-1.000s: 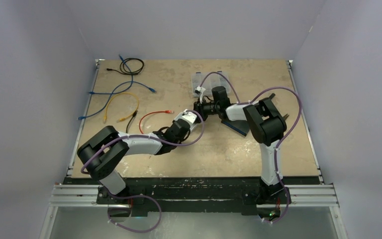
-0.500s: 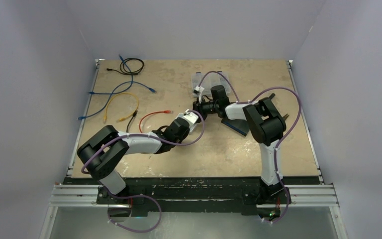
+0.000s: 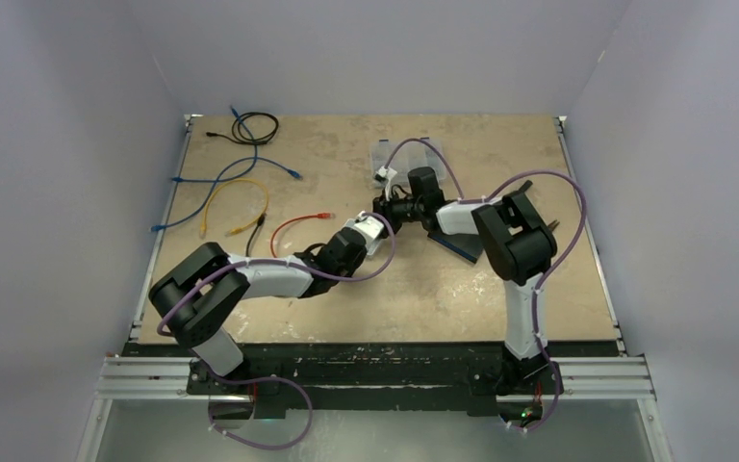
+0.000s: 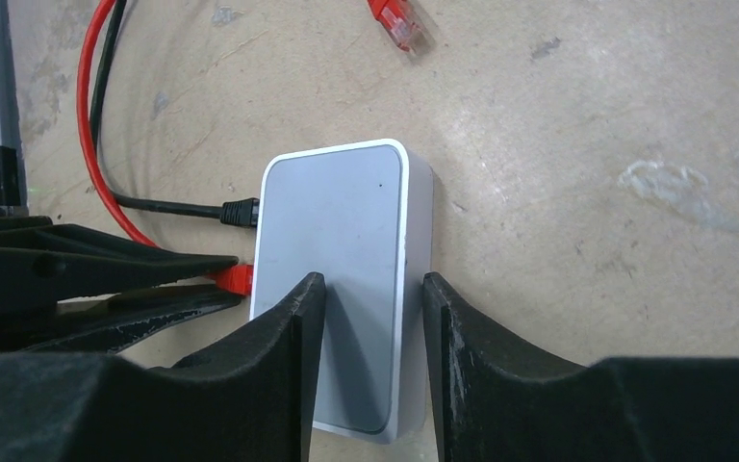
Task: Insert the plug into the switch port
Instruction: Insert the connector into the switch port.
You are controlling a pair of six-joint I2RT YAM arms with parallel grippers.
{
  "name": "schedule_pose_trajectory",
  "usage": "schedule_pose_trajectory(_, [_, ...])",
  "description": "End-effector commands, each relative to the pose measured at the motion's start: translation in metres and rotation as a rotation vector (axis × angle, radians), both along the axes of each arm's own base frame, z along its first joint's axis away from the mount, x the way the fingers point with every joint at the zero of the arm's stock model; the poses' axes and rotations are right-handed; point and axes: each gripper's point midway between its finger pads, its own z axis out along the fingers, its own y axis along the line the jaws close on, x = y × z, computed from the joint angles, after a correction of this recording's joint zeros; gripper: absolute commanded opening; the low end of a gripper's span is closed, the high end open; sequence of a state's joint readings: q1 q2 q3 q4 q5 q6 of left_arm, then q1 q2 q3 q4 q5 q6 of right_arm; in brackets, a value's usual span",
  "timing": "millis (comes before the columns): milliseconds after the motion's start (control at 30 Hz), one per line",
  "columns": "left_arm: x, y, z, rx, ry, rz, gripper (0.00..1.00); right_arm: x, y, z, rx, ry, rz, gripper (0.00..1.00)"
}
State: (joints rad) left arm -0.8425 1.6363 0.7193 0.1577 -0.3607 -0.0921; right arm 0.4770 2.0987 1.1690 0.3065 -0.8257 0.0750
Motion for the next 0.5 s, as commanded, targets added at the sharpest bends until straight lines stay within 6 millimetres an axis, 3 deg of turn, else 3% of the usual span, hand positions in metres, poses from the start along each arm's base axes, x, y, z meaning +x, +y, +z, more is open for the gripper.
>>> schedule_pose_trajectory(0, [0.023, -0.059, 0.065, -0.31, -0.153, -0.065, 0.0, -0.077, 0.008, -0.006, 0.004, 0.263, 0.096, 0.43])
schedule_pose_trajectory(167, [0.012, -0.045, 0.052, -0.261, -0.077, -0.016, 0.07, -0.057, -0.011, 0.0, 0.019, 0.246, -0.012, 0.45])
schedule_pose_trajectory(467, [-0.007, -0.032, 0.046, -0.241, 0.037, 0.026, 0.21, -0.045, -0.022, -0.006, 0.01, 0.249, -0.077, 0.48])
